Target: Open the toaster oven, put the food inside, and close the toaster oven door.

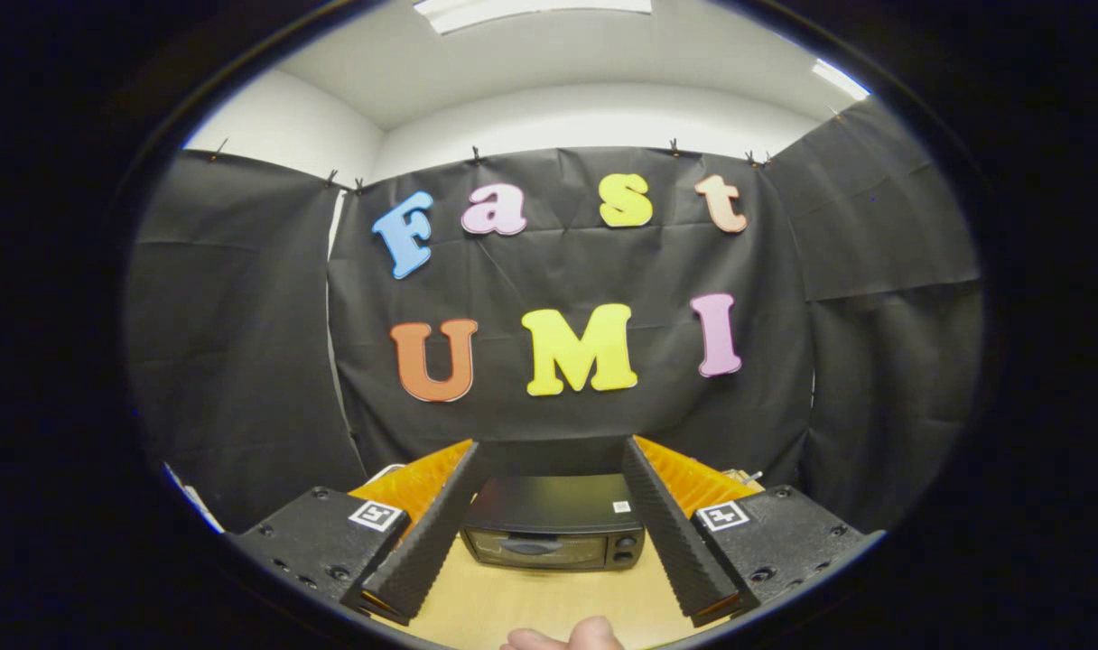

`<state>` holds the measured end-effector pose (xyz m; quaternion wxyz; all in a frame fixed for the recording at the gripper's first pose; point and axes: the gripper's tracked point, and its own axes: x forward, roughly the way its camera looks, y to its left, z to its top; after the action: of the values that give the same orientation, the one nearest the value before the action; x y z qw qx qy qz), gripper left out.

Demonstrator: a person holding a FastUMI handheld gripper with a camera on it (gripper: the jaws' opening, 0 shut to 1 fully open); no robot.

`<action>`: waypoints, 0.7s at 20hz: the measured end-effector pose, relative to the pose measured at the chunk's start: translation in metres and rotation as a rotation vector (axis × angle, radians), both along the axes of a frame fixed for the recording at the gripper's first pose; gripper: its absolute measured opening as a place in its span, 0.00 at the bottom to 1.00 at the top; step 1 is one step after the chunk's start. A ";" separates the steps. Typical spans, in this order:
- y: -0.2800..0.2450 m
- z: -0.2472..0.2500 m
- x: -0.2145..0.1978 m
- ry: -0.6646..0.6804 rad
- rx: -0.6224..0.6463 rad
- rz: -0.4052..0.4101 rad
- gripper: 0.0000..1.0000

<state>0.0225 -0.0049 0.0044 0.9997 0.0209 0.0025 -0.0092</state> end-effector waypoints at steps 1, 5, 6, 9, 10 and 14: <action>-0.001 -0.003 0.000 0.007 -0.008 -0.001 1.00; -0.006 -0.007 0.005 0.015 -0.026 -0.002 1.00; -0.006 -0.009 0.006 0.020 -0.028 -0.001 1.00; -0.005 -0.019 0.014 0.039 -0.015 0.008 1.00; -0.004 -0.023 0.017 0.044 -0.010 0.007 1.00; 0.006 -0.059 0.039 0.095 0.009 0.014 1.00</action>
<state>0.0615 0.0006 -0.0547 0.9984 0.0251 0.0501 -0.0031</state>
